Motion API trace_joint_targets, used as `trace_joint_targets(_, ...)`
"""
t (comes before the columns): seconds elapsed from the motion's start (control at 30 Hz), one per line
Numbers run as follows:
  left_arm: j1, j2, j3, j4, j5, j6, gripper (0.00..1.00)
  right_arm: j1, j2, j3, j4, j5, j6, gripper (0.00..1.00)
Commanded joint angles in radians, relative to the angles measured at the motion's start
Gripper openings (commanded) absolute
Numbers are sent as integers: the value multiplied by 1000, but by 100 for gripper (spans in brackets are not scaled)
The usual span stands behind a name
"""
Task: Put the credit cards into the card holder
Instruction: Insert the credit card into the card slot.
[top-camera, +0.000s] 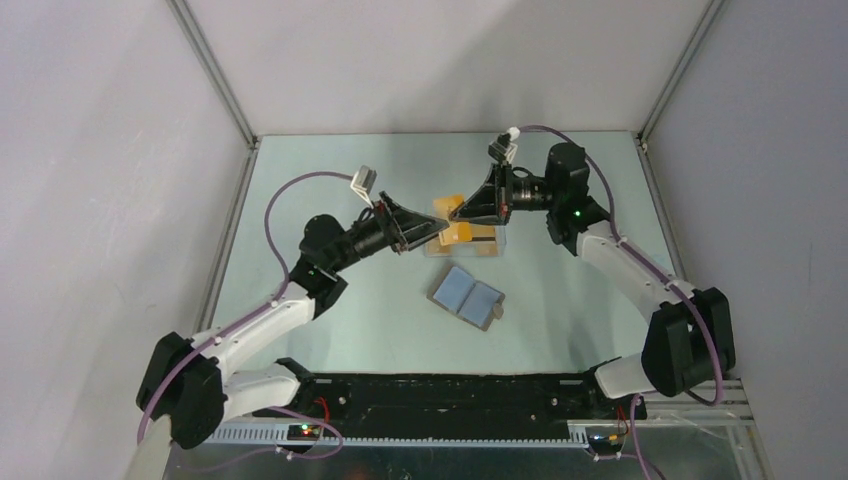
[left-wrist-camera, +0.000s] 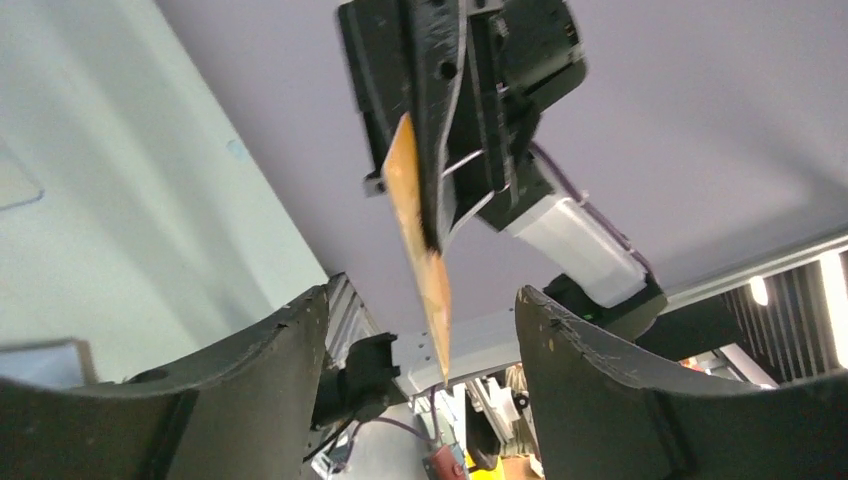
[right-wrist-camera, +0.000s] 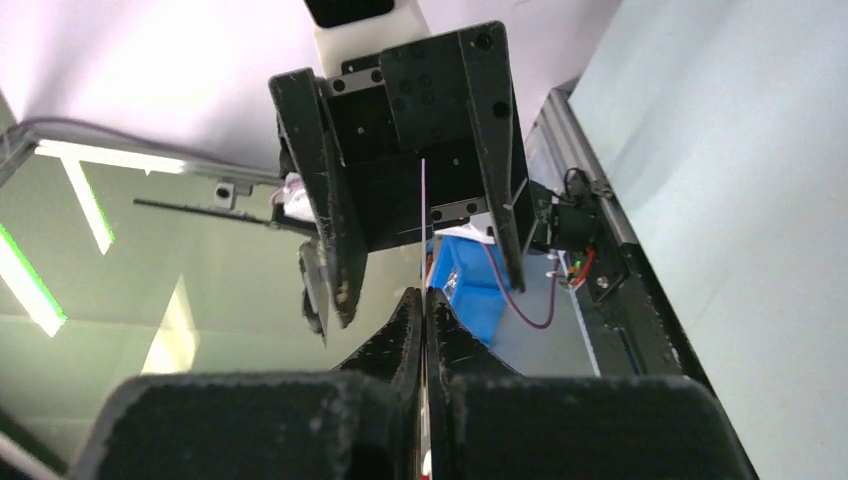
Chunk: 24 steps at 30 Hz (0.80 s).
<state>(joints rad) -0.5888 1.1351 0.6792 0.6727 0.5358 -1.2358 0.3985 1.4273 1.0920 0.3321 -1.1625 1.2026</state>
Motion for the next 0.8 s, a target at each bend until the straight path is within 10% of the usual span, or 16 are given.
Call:
trace_joint_targets(0.0, 11, -43, -91, -21, -52, 29, 73, -46, -100, 43, -348, 81, -284, 0)
trace_joint_targets(0.2, 12, -39, -109, -565, -224, 277, 72, -39, -182, -14, -777, 294, -588, 0)
trace_joint_targets(0.77, -104, 463, 170, -809, -345, 431, 71, 8, -200, -460, -398, 496, -379, 0)
